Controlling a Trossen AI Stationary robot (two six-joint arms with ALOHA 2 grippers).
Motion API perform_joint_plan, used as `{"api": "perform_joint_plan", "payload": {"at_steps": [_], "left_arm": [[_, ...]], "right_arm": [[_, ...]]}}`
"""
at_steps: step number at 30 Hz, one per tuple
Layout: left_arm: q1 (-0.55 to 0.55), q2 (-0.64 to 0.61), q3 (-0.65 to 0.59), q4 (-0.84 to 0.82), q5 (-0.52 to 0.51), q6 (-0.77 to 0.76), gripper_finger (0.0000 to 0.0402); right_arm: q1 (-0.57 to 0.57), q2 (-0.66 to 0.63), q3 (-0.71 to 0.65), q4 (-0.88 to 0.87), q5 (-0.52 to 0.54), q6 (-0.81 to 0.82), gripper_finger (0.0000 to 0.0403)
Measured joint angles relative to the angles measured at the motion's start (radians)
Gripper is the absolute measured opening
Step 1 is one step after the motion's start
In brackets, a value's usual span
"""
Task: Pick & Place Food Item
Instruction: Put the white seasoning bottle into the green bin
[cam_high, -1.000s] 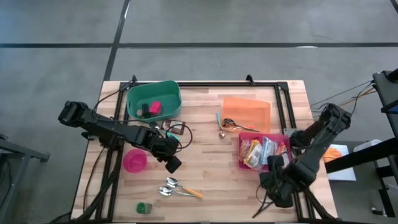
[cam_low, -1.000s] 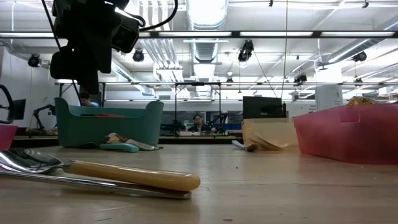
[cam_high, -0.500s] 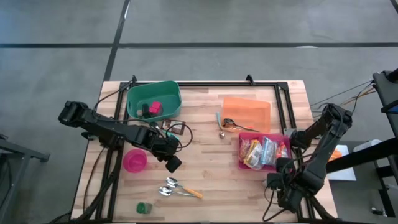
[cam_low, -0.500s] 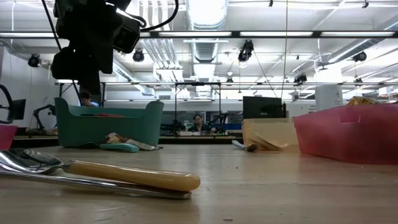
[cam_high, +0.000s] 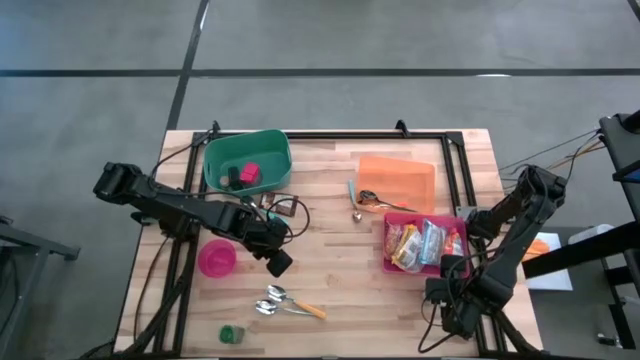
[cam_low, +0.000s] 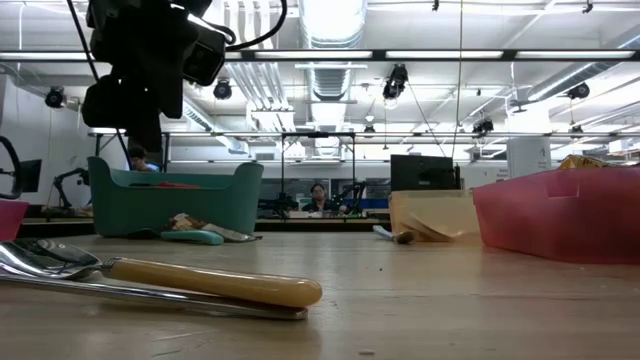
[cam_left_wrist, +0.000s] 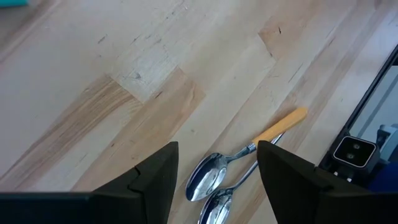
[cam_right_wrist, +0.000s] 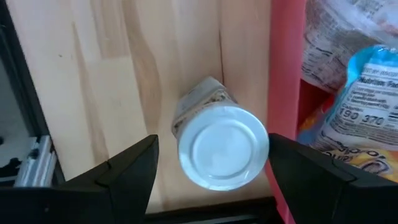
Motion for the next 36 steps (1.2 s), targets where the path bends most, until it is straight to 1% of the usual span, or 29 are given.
{"api": "perform_joint_plan", "payload": {"at_steps": [10,14,17,22,32,36], "left_arm": [[0.005,0.0,0.0,0.001,-0.002,0.0,0.0219],[0.005,0.0,0.0,0.001,-0.001,0.0,0.0219],[0.005,0.0,0.0,0.001,-0.001,0.0,0.0219],[0.005,0.0,0.0,0.002,-0.001,0.001,0.0219],[0.005,0.0,0.0,0.018,-0.001,0.0,0.0219],[0.005,0.0,0.0,0.116,0.0,0.042,0.0219]], "right_arm": [[0.0,0.0,-0.025,0.016,0.0,0.016,0.0292],[0.0,0.0,-0.024,0.031,0.018,0.017,0.029],[0.0,0.0,-0.031,0.043,0.023,0.018,0.0268],[0.0,-0.002,-0.044,0.067,0.026,0.014,0.0199],[0.0,0.0,-0.034,0.063,0.02,0.007,0.0198],[0.0,-0.016,-0.008,0.065,0.045,-0.006,0.0198]]}}
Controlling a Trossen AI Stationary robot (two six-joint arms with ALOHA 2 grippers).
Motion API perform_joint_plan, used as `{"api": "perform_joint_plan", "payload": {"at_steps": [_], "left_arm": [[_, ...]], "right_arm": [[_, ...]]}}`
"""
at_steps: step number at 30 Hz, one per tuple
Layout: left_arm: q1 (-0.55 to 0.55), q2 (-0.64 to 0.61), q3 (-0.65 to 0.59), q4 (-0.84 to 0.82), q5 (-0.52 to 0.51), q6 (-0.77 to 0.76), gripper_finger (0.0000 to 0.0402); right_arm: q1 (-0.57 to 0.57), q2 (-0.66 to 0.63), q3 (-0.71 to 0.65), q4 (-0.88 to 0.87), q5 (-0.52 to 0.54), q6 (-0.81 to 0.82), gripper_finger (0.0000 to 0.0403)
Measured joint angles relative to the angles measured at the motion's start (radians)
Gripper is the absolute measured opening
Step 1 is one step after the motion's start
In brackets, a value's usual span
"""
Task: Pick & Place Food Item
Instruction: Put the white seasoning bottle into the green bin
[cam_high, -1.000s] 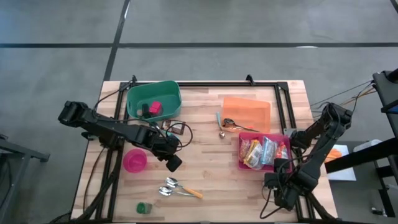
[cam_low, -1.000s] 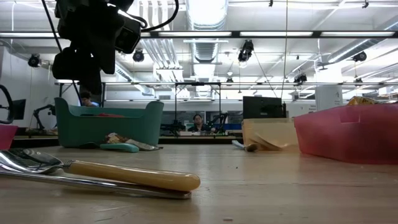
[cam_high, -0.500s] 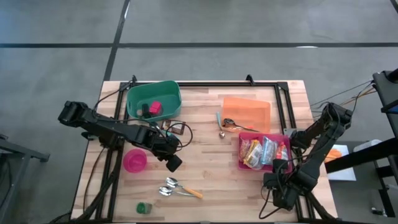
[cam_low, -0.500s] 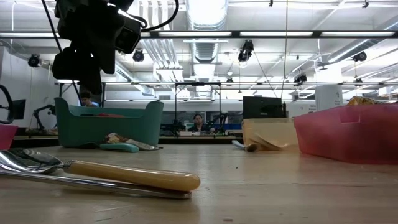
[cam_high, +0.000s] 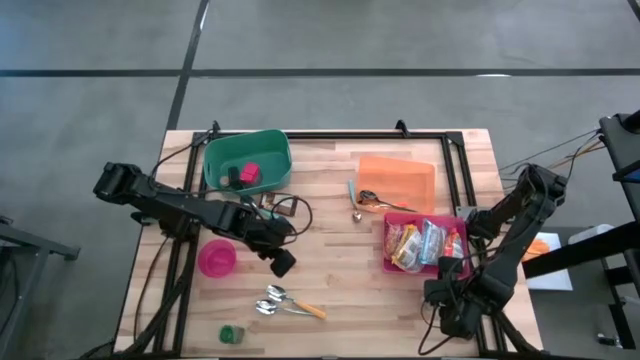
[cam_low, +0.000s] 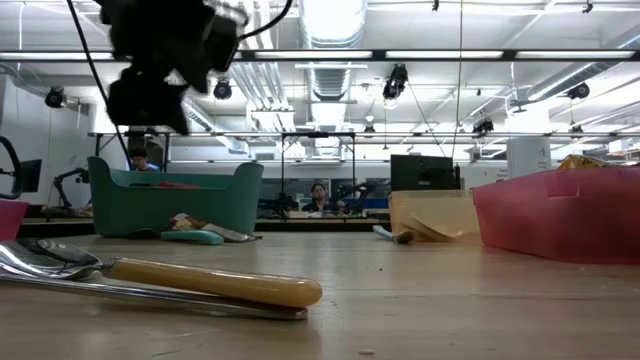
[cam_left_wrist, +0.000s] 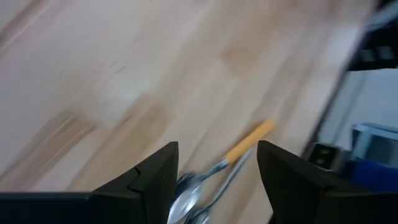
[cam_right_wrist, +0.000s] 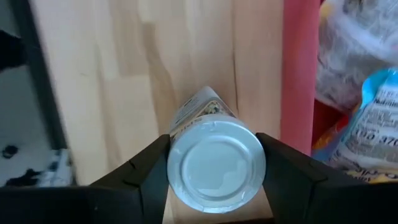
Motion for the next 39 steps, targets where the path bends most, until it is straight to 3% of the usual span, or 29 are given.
{"api": "perform_joint_plan", "payload": {"at_steps": [7,12,20,30,39], "left_arm": [[0.0,0.0,0.0,0.256,0.001,0.155,0.0219],[0.0,0.0,0.0,0.349,0.0,0.233,0.0219],[0.001,0.0,0.0,0.484,-0.002,0.311,0.0219],[0.002,0.0,0.0,0.585,0.029,0.357,0.0221],[0.002,0.0,0.0,0.692,0.111,0.37,0.0247]], "right_arm": [[-0.004,-0.07,0.039,-0.002,0.099,-0.002,0.0198],[-0.038,-0.153,0.064,0.006,0.143,-0.033,0.0198],[-0.185,-0.266,0.074,0.17,0.159,-0.266,0.0198],[-0.434,-0.269,0.074,0.428,-0.011,-0.59,0.0198],[-0.607,-0.223,0.074,0.592,-0.214,-0.732,0.0198]]}}
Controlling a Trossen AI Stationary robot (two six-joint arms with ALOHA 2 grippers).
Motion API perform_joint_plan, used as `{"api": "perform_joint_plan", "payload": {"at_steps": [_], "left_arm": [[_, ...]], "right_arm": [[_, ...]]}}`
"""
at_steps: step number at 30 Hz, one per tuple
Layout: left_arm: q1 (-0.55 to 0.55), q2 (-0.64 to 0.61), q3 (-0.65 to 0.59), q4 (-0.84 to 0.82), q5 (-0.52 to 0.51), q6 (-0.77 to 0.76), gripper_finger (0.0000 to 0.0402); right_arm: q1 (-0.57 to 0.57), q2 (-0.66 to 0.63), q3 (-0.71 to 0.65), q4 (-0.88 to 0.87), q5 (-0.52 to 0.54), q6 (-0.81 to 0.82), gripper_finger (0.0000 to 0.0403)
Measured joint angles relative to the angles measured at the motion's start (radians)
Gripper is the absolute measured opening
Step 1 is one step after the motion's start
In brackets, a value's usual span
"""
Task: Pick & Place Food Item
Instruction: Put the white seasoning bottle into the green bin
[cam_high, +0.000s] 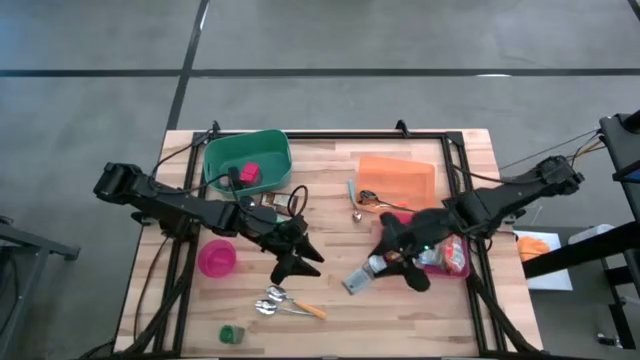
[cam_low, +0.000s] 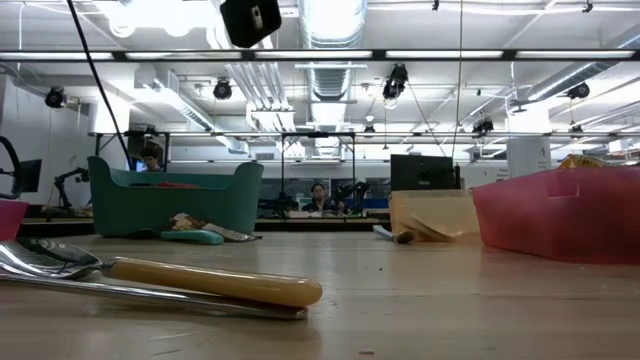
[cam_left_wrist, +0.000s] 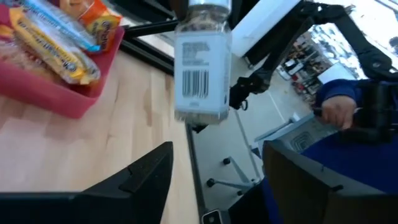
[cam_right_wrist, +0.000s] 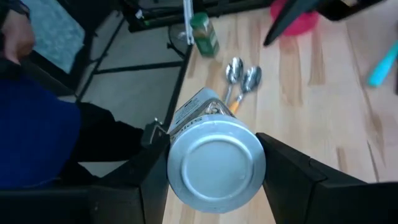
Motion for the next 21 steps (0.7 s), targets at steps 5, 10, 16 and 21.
{"api": "perform_joint_plan", "payload": {"at_steps": [5,10,16,21], "left_arm": [[0.0,0.0,0.0,0.013,0.001,0.0,0.029],[0.0,0.0,0.0,0.012,0.001,-0.004,0.032],[0.002,0.01,0.008,0.016,0.014,-0.024,0.0326],[0.002,0.009,0.008,0.034,0.082,-0.053,0.0326]], "right_arm": [[-0.05,0.033,0.0,0.087,-0.06,-0.036,0.0198],[-0.079,0.066,0.005,0.124,-0.08,-0.067,0.0198],[-0.093,0.142,0.103,0.129,-0.114,-0.142,0.0198],[-0.101,0.217,0.207,0.043,-0.132,-0.221,0.0198]]}}
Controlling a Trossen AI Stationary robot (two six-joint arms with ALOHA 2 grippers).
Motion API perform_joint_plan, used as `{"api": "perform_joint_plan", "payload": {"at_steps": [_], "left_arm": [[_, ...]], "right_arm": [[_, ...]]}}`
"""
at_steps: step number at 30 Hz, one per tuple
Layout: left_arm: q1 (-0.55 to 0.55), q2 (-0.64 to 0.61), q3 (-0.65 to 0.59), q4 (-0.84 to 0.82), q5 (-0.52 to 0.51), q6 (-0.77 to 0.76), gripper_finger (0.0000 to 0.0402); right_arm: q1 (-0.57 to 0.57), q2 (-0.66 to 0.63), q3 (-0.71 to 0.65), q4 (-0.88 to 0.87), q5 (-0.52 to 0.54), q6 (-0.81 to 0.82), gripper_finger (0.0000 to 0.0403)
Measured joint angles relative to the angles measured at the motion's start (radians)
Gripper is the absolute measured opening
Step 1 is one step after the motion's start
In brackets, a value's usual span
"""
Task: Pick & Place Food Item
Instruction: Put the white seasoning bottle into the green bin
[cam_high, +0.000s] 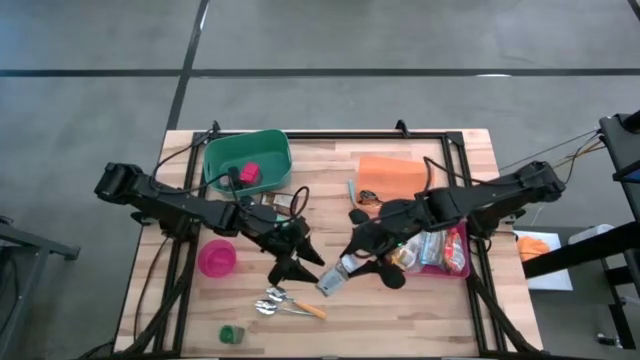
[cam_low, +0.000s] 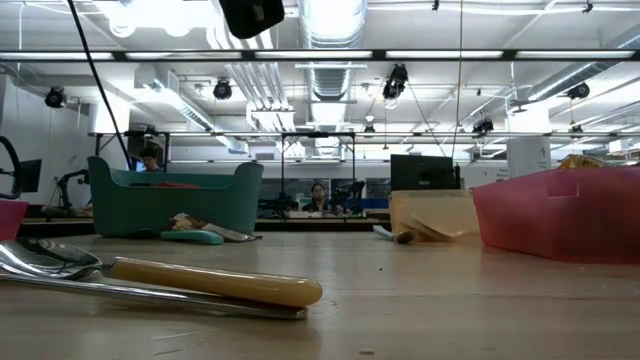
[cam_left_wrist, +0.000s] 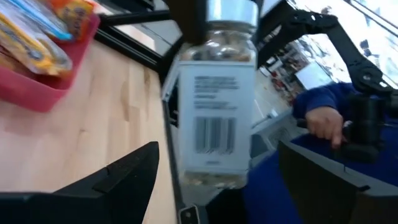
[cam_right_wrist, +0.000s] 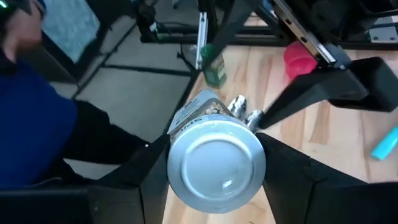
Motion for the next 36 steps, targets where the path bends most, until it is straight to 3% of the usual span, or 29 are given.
{"api": "perform_joint_plan", "payload": {"at_steps": [12,28,32,36], "left_arm": [[-0.009,0.002,-0.001,0.007,0.033,-0.019,0.0326],[-0.005,0.002,-0.002,0.007,0.046,0.008,0.0323],[-0.005,0.002,-0.002,0.007,0.046,0.038,0.0287],[-0.005,0.002,-0.001,0.004,0.045,0.069,0.0213]], "right_arm": [[-0.041,0.098,0.15,-0.094,-0.01,-0.135,0.0198],[-0.088,0.098,0.153,-0.052,-0.05,-0.172,0.0198],[-0.088,0.099,0.153,-0.028,-0.05,-0.172,0.0198],[-0.087,0.099,0.153,-0.017,-0.052,-0.17,0.0198]]}}
